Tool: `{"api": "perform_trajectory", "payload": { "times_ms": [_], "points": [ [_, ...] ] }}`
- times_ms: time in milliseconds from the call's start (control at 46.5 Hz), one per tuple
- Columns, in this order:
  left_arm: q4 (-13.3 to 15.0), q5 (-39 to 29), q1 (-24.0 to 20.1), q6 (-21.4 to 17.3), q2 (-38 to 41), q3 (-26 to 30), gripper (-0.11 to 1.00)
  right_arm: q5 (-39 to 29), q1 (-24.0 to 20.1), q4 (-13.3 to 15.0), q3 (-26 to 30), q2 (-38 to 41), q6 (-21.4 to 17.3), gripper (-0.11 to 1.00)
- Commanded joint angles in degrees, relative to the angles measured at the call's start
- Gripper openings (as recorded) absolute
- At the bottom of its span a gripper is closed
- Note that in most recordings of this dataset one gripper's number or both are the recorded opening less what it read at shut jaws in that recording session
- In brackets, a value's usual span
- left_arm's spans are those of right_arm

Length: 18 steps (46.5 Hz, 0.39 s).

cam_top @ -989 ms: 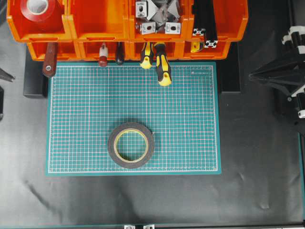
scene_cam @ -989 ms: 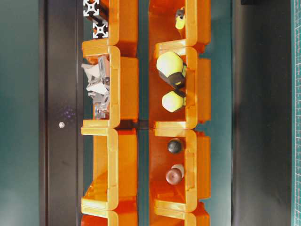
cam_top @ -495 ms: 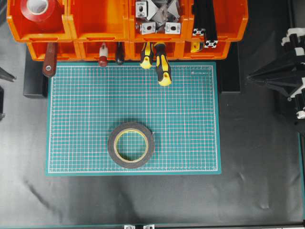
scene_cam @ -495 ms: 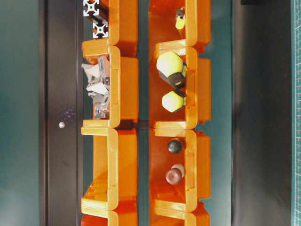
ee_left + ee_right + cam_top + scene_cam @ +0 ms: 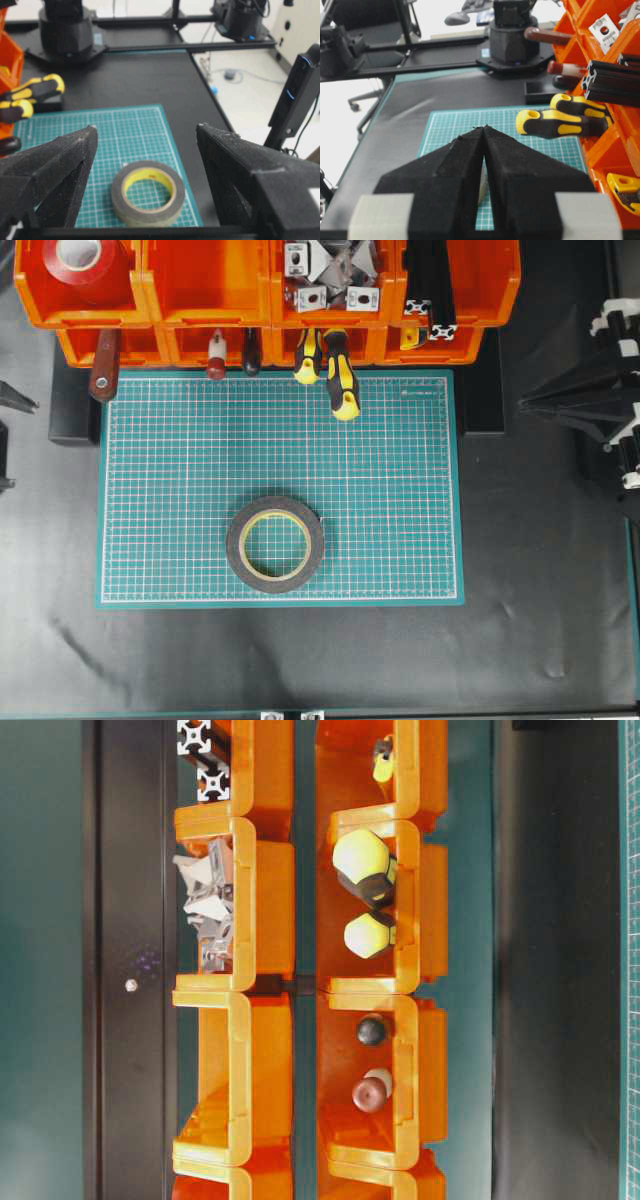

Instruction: Pick foam from container rack with left arm.

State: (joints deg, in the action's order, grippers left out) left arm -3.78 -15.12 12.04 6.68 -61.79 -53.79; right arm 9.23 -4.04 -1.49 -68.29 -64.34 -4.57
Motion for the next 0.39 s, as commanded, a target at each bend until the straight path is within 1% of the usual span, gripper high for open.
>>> {"api": "perform_trajectory", "payload": {
  "times_ms": [0, 366],
  "points": [
    [-0.1, 0.6, -0.2, -0.2, 0.6, 0.4, 0.76, 0.5, 0.1, -0.1, 1.1, 0.4, 0.1, 0.00],
    [-0.1, 0.6, -0.2, -0.2, 0.4, -0.1, 0.76, 1.1, 0.1, -0.1, 1.1, 0.4, 0.0, 0.00]
  ]
}}
